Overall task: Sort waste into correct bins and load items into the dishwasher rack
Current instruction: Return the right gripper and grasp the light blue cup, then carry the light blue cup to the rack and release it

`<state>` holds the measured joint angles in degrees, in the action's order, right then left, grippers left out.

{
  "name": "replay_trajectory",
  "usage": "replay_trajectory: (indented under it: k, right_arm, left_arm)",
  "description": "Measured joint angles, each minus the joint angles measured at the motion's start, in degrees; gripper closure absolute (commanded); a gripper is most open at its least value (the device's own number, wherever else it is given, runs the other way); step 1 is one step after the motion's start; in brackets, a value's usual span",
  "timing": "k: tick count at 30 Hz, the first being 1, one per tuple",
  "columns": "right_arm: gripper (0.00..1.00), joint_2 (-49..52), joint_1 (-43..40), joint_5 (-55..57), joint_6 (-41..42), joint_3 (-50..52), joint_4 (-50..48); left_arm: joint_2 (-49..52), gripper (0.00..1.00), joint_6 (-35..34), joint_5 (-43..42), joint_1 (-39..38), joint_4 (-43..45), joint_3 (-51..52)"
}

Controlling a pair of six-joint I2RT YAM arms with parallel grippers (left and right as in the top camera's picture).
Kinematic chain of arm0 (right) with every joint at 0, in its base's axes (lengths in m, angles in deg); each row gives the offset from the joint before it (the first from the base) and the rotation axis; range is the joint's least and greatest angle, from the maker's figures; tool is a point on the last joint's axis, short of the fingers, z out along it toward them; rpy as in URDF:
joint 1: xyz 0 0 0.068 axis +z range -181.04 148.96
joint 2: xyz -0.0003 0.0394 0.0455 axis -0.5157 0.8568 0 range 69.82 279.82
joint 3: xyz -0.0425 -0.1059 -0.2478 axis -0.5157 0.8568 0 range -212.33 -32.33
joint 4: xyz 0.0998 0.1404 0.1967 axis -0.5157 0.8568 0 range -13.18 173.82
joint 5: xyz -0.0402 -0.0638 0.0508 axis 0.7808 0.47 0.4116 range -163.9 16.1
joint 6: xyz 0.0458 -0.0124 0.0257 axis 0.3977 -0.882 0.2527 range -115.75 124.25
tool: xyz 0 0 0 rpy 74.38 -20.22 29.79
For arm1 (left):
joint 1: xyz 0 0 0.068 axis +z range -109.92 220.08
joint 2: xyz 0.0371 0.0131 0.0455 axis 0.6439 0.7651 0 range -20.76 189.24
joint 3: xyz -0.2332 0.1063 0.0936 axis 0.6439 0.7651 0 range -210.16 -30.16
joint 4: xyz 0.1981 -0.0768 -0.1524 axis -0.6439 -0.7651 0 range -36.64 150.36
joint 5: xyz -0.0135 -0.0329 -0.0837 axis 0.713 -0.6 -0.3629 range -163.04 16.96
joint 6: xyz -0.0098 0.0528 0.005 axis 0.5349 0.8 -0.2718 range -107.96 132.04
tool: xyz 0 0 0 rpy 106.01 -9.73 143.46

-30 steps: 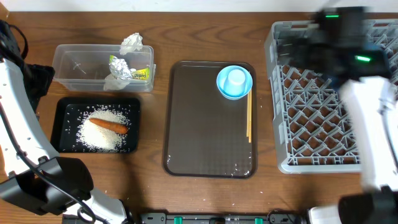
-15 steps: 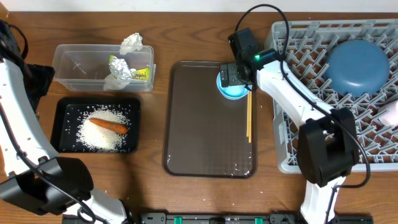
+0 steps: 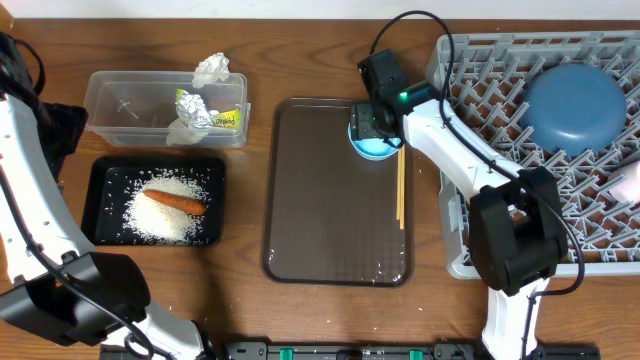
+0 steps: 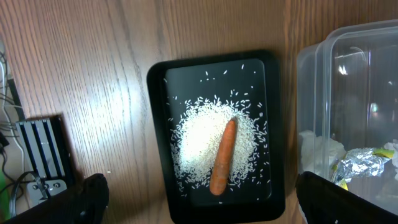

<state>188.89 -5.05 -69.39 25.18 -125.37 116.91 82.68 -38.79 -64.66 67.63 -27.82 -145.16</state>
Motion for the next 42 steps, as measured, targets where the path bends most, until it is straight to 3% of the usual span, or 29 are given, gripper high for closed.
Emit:
replay_trajectory:
  k: [5,12,19,24,28,36,42]
  right_arm:
    - [0.38,0.31,0.22,-0.07,0.61,0.0,0.0]
    - [0.41,-0.46,-0.28,-0.24,0.79,-0.02,1.22]
    - [0.41,-10.84,-4.87,-0.72,0.74,-1.88,3.15]
    - [0.43,-23.76,-13.99,-0.87,-0.15,-4.0,4.0]
    - [0.43,-31.04,-26.12,-0.55,-1.03,-4.74,6.47]
    - [0.42,-31.8,-46.12,0.07,-1.42,-4.7,17.99]
    - [0.41,-29.4,-50.56,0.02,-1.42,-2.86,23.87]
  left_arm:
    - [0.0,0.02,0.0,0.0,0.0,0.02,0.0]
    - [0.0,0.02,0.0,0.0,0.0,0.02,0.0]
    - [0.0,0.02,0.0,0.0,0.0,0.02,0.0]
    - [0.0,0.02,0.0,0.0,0.0,0.02,0.0]
    - [0.0,0.02,0.0,0.0,0.0,0.02,0.0]
    - [0.0,0.02,0.0,0.0,0.0,0.02,0.0]
    - [0.0,0.02,0.0,0.0,0.0,0.02,0.0]
